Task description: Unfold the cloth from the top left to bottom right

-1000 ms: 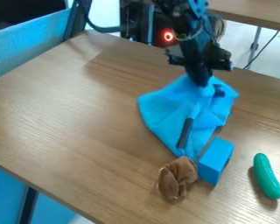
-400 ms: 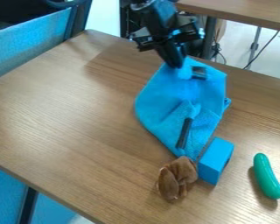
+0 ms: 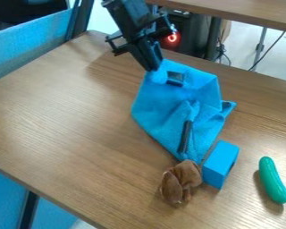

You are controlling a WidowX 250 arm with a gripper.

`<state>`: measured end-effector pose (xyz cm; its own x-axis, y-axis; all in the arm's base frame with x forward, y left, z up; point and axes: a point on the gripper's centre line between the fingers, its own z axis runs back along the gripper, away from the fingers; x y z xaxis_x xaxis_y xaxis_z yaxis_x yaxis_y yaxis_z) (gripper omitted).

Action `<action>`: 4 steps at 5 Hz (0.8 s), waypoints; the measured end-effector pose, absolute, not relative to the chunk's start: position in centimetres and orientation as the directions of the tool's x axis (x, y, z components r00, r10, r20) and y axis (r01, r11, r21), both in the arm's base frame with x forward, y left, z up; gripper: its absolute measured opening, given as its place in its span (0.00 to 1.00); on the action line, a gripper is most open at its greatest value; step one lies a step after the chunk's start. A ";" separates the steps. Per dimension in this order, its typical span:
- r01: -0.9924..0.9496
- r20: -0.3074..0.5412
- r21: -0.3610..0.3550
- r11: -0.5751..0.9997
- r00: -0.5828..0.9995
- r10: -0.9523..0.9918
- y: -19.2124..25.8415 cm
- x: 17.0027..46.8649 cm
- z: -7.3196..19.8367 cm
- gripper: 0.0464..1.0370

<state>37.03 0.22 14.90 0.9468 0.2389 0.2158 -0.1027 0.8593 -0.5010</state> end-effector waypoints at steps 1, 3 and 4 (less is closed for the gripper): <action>-0.119 0.149 -0.534 0.837 0.961 0.231 1.7 35.9 16.1 0.00; -0.146 -0.030 -0.567 0.811 0.987 0.157 3.1 34.6 15.8 0.00; -0.184 -0.114 -0.574 0.798 0.983 0.145 4.1 34.2 15.4 0.00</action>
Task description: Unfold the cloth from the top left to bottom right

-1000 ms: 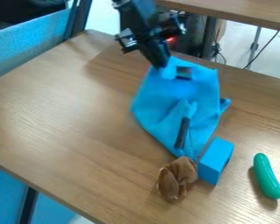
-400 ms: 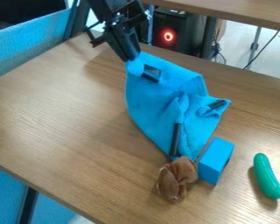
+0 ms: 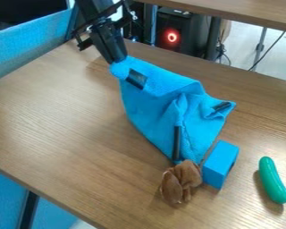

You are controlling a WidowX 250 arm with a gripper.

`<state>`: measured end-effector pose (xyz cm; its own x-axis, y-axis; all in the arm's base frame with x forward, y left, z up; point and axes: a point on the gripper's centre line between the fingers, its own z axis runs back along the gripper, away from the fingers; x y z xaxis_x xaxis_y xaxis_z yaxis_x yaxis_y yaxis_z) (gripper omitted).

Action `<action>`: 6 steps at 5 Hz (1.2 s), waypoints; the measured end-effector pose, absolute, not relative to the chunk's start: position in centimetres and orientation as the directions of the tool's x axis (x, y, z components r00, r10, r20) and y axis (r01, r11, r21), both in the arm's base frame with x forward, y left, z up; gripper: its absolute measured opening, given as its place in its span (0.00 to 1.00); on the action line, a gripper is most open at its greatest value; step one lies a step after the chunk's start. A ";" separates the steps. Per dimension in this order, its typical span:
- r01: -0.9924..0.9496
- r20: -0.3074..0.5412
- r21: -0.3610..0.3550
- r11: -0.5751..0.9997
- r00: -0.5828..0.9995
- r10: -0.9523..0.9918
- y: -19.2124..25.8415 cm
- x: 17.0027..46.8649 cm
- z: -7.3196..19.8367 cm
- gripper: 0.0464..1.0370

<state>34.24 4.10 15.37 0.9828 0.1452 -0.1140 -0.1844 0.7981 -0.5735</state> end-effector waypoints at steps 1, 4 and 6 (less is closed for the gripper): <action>-0.262 -0.221 -0.579 0.772 0.962 0.161 5.2 33.8 14.6 0.00; -0.324 -0.290 -0.588 0.741 0.940 0.180 8.4 31.2 14.7 0.00; -0.333 -0.356 -0.575 0.748 0.924 0.137 10.6 29.8 15.0 0.15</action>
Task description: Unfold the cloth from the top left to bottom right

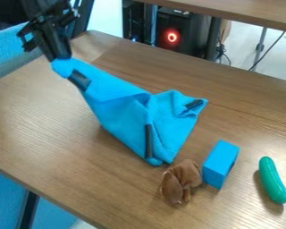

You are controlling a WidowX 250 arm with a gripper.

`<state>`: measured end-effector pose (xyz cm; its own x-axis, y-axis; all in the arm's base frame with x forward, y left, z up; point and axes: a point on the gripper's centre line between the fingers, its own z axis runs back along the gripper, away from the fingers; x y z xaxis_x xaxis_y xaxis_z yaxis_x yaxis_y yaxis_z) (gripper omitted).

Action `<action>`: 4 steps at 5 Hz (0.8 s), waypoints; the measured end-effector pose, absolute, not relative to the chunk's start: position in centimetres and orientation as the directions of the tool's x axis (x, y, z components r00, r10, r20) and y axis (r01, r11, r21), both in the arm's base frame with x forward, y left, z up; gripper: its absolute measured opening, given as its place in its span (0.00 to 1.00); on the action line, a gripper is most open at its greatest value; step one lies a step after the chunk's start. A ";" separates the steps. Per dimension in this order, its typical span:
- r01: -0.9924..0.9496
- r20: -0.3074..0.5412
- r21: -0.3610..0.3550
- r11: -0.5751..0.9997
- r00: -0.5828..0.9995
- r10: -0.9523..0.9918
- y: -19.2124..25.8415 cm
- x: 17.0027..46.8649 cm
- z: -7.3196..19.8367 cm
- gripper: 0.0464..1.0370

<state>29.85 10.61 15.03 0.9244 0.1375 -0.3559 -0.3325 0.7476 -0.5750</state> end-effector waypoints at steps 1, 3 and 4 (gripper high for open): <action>-0.355 -0.412 -0.571 0.740 0.904 0.116 11.7 29.2 13.5 0.39; -0.351 -0.397 -0.594 0.723 0.910 0.115 12.0 28.9 14.2 0.95; -0.254 -0.276 -0.617 0.745 0.956 0.098 11.3 29.0 17.3 0.96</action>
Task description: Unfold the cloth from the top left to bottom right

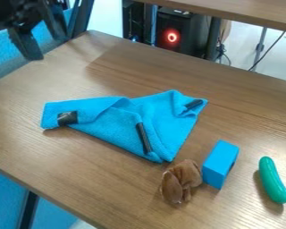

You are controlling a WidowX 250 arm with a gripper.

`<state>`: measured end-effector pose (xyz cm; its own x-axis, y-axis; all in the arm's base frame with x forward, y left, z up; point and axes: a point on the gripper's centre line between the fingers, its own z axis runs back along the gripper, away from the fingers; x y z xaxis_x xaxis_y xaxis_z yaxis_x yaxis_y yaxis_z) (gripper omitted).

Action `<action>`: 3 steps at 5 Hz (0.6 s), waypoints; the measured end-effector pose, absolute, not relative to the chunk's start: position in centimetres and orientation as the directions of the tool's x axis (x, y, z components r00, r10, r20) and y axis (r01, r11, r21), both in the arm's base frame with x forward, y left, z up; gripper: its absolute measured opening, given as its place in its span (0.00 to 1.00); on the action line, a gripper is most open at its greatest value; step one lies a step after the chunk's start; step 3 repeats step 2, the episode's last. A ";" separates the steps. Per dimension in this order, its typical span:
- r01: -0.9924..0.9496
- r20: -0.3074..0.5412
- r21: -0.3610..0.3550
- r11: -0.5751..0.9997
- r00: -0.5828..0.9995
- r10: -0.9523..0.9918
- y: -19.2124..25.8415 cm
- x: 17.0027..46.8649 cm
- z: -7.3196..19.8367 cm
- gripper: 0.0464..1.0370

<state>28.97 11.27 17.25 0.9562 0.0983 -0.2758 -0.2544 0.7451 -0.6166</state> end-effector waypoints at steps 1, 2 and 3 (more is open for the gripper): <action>0.045 -0.047 -0.571 0.820 0.995 -0.088 7.8 31.7 20.4 0.96; 0.388 0.182 -0.341 0.856 0.921 -0.345 2.1 33.7 23.2 0.96; 0.388 0.182 -0.341 0.856 0.921 -0.345 2.1 33.7 23.2 0.96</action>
